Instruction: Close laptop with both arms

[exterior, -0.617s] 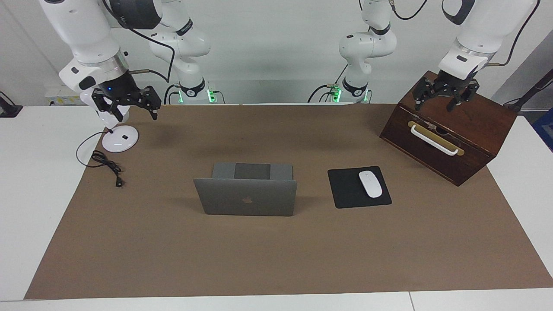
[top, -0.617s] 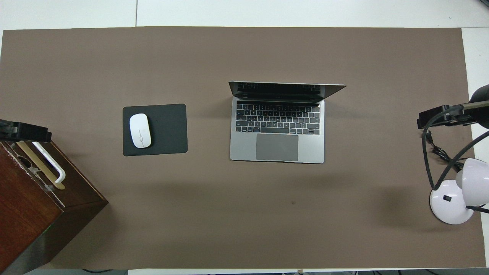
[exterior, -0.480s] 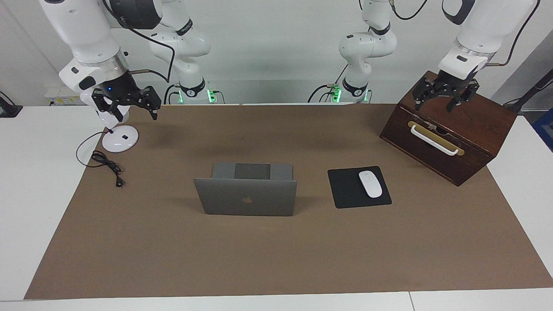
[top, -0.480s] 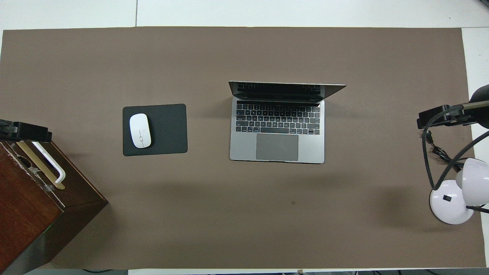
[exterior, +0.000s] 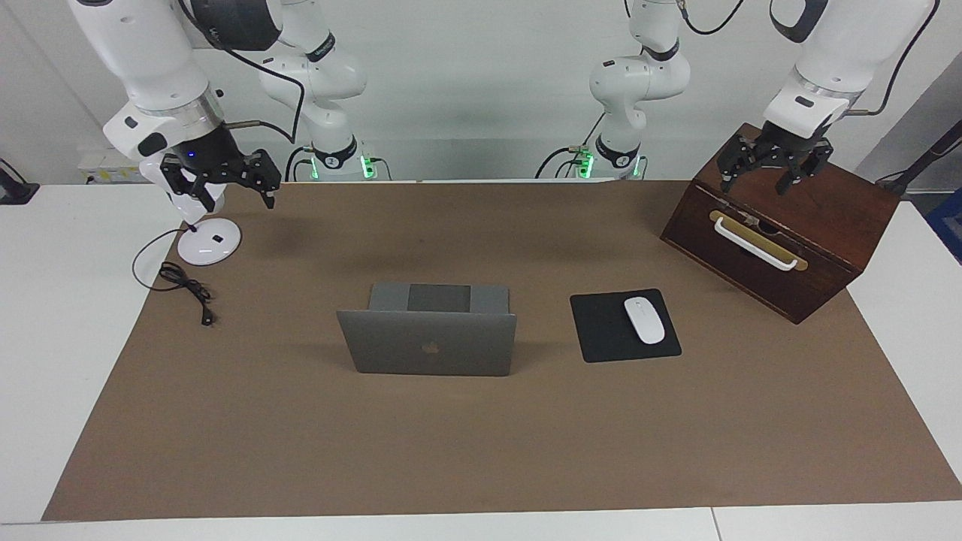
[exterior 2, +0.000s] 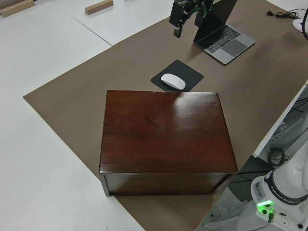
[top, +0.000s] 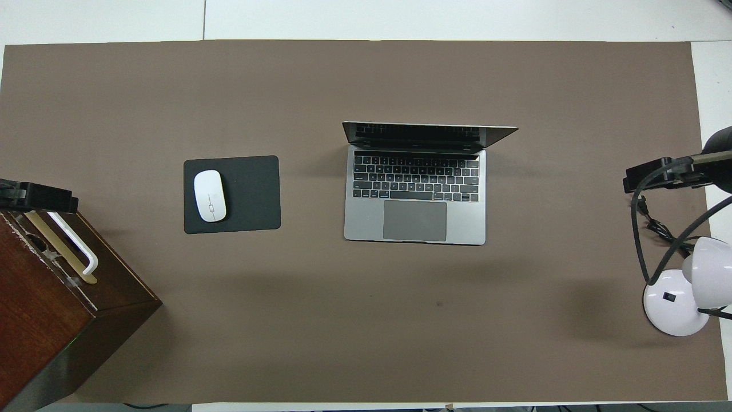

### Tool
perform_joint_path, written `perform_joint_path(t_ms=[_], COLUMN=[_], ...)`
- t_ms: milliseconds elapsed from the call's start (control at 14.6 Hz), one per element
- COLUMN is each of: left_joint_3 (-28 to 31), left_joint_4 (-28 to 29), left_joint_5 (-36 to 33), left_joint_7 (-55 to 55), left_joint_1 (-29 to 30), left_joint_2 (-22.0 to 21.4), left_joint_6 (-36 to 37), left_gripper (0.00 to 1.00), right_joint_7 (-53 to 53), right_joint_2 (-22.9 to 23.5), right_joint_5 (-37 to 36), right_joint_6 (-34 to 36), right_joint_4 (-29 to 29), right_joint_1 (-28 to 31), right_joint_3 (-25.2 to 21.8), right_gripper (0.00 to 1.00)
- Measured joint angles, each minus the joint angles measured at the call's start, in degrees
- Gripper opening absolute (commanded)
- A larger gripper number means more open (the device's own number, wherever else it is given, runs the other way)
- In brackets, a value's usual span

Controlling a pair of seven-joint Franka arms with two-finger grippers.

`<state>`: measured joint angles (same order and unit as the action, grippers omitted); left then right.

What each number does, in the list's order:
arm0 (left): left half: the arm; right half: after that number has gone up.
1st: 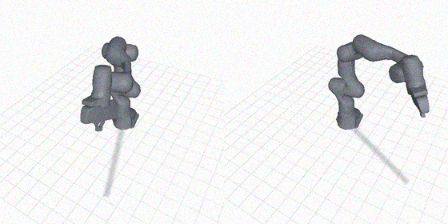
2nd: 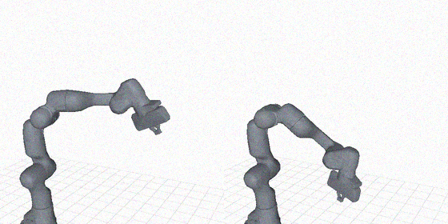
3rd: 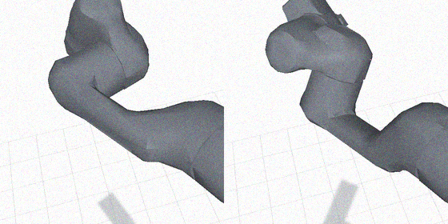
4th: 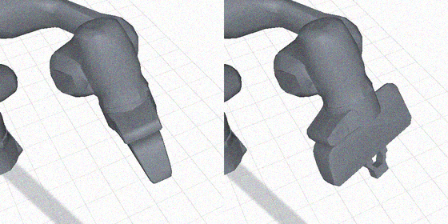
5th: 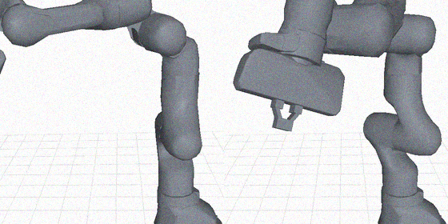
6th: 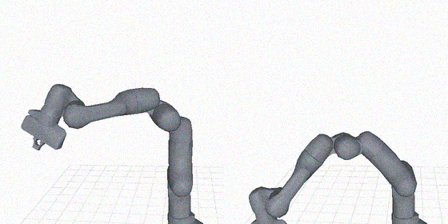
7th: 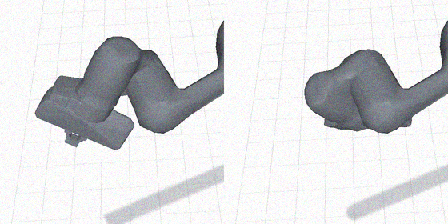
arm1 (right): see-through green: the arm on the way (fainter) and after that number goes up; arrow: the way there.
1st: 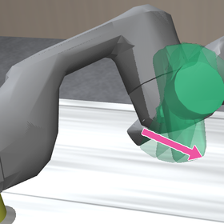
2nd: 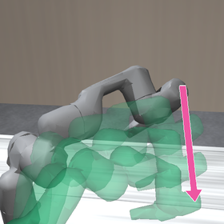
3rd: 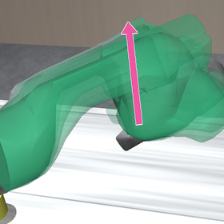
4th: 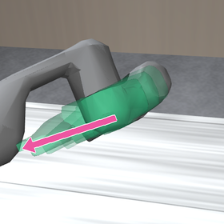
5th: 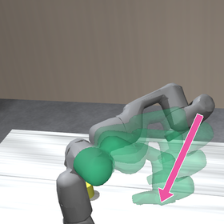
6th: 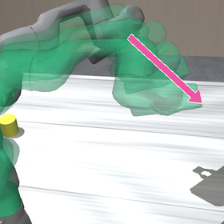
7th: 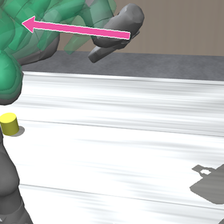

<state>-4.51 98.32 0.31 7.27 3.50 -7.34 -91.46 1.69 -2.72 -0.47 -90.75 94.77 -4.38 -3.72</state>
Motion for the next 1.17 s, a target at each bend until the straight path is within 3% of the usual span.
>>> perform_joint_path(t_ms=[343, 412, 480, 549, 617, 1166], left_joint_3=[0.0, 0.0, 0.0, 0.0, 0.1, 0.4], left_joint_4=[-0.1, -0.1, -0.1, -0.1, -0.2, -0.2], left_joint_5=[0.1, 0.1, 0.2, 0.5, 1.0, 3.1], left_joint_7=[-0.1, -0.3, -0.9, -1.9, -2.6, -3.6], left_joint_1=[0.0, 0.0, 0.0, 0.0, 0.0, 0.0], left_joint_2=[0.0, 0.0, 0.0, 0.0, 0.0, 0.0], left_joint_6=[0.0, 0.0, -0.1, -0.1, -0.2, -0.7], left_gripper=[1.0, 0.85, 0.42, 0.06, 0.0, 0.0], right_joint_7=[0.5, 0.8, 1.8, 4.0, 6.8, 12.0], right_joint_2=[0.0, 0.0, 0.0, 0.0, 0.0, -0.3], right_joint_5=[0.1, 0.2, 0.4, 0.9, 1.4, 1.6], right_joint_6=[0.0, 0.0, 0.0, 0.0, 0.0, -3.9], right_joint_4=[0.0, 0.0, 0.0, 0.0, 0.0, 0.2], right_joint_1=[-1.2, -1.5, -1.6, -1.7, -1.7, -4.9], right_joint_3=[0.3, 0.4, 0.4, 0.5, 0.5, 1.7], right_gripper=[1.0, 1.0, 1.0, 1.0, 1.0, 1.0])
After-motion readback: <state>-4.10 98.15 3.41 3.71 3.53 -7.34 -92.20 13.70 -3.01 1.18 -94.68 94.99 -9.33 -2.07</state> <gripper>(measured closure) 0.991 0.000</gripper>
